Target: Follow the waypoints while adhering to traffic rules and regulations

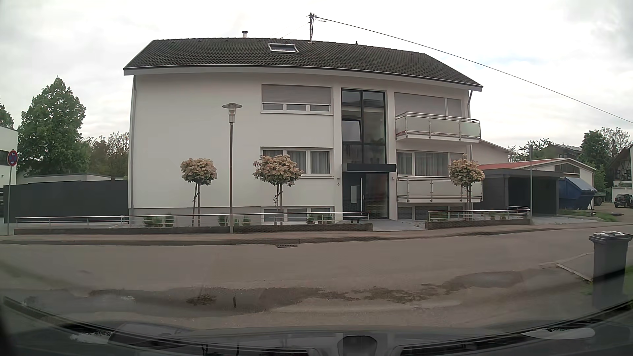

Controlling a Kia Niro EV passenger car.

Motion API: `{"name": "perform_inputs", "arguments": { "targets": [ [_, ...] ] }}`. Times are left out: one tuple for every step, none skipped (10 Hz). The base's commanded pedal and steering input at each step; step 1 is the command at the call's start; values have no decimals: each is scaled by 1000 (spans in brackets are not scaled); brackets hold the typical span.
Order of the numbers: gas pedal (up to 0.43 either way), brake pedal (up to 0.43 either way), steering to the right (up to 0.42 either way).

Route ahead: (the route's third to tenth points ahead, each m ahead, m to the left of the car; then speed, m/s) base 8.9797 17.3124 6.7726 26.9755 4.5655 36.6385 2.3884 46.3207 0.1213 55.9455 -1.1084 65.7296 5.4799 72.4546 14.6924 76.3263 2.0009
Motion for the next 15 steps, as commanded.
{"name": "perform_inputs", "arguments": {
  "targets": [
    [0,104,-186],
    [0,116,-186],
    [0,134,-184],
    [0,146,-184],
    [0,159,-185],
    [0,171,-184],
    [0,177,-184],
    [0,171,-184],
    [0,171,-185],
    [0,171,-189],
    [0,171,-199],
    [0,159,-214],
    [0,146,-226],
    [0,116,-244],
    [0,110,-263]
  ]
}}
